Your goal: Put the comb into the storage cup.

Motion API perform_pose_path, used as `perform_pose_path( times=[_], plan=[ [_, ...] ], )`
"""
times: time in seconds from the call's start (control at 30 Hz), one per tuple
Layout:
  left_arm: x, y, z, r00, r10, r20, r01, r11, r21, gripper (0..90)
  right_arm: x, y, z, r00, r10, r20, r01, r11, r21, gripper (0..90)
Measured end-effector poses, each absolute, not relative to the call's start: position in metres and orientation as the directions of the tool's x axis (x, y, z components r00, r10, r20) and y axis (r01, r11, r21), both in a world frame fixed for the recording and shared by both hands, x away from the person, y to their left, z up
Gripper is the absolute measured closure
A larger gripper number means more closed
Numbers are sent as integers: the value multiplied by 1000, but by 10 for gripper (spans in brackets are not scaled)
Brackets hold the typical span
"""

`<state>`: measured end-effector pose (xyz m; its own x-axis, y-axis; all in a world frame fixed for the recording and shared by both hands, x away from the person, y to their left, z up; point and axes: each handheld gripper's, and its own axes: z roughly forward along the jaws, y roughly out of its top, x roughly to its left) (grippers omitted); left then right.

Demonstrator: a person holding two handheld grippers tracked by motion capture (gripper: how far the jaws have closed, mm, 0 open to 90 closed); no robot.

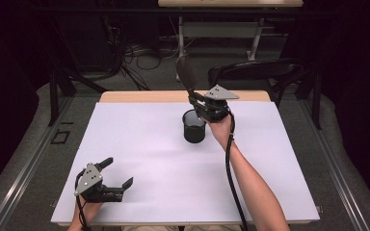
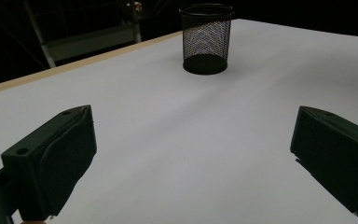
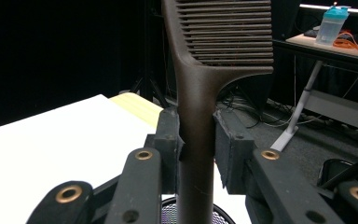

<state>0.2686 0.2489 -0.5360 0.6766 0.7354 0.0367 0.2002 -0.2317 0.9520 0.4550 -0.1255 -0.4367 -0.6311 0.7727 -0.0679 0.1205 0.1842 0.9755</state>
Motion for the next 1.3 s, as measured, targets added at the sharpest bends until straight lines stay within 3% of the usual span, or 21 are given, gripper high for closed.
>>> perform_pose_path(
  times=[1.3],
  plan=[
    [269,249,-536,676,736,32,203,-227,952,3,473,-119,-458,-625,779,-48,159,187,969,725]
  ],
)
